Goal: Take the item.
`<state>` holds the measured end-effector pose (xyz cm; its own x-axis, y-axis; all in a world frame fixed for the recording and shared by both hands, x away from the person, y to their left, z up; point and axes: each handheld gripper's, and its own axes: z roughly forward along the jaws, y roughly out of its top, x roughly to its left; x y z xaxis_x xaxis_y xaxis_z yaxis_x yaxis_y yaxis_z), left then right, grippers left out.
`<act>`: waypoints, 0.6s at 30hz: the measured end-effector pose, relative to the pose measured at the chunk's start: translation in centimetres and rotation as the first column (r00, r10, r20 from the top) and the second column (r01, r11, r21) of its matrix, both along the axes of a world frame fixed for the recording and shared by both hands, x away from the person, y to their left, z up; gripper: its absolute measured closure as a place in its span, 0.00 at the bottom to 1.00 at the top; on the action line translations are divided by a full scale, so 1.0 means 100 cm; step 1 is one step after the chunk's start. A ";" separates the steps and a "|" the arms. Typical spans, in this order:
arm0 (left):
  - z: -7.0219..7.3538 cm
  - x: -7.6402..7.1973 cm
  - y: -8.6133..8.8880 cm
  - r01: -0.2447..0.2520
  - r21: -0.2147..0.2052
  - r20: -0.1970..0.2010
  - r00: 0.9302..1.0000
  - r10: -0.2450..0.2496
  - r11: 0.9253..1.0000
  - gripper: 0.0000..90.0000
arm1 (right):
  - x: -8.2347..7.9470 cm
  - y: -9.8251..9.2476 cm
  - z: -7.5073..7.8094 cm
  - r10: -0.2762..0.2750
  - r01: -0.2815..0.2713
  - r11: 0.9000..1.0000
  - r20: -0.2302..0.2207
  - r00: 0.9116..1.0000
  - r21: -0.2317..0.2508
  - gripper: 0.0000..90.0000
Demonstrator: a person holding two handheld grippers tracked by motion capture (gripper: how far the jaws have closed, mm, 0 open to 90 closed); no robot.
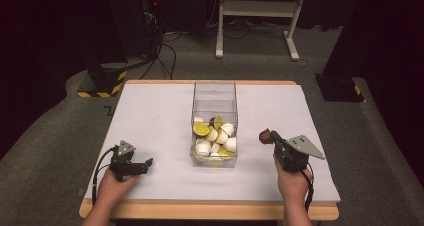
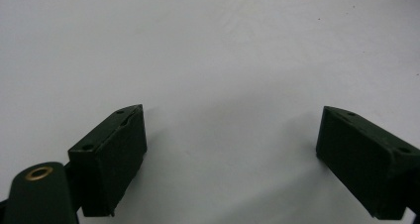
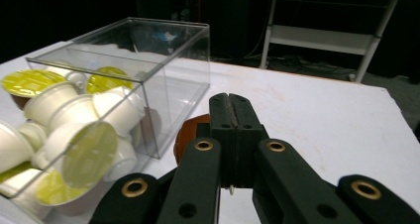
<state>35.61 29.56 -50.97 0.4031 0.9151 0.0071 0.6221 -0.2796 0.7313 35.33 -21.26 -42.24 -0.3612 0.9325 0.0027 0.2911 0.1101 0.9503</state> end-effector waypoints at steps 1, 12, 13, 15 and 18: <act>0.000 0.000 0.000 0.000 0.000 0.000 1.000 0.000 1.000 0.14 | 0.001 -0.001 -0.001 -0.004 0.004 1.000 -0.002 1.000 -0.001 1.00; 0.000 0.000 0.000 0.000 0.000 0.000 1.000 0.000 1.000 0.14 | 0.009 -0.012 -0.016 -0.058 0.056 0.998 -0.037 0.998 -0.039 1.00; 0.000 0.000 0.000 0.000 0.000 0.000 1.000 0.000 1.000 0.14 | 0.009 -0.012 -0.016 -0.058 0.056 0.998 -0.037 0.998 -0.039 1.00; 0.000 0.000 0.000 0.000 0.000 0.000 1.000 0.000 1.000 0.14 | 0.012 -0.015 -0.020 -0.072 0.069 0.996 -0.048 0.996 -0.050 1.00; 0.000 0.000 0.000 -0.001 0.000 0.000 1.000 0.001 1.000 0.14 | 0.014 -0.017 -0.025 -0.092 0.088 0.994 -0.065 0.994 -0.061 1.00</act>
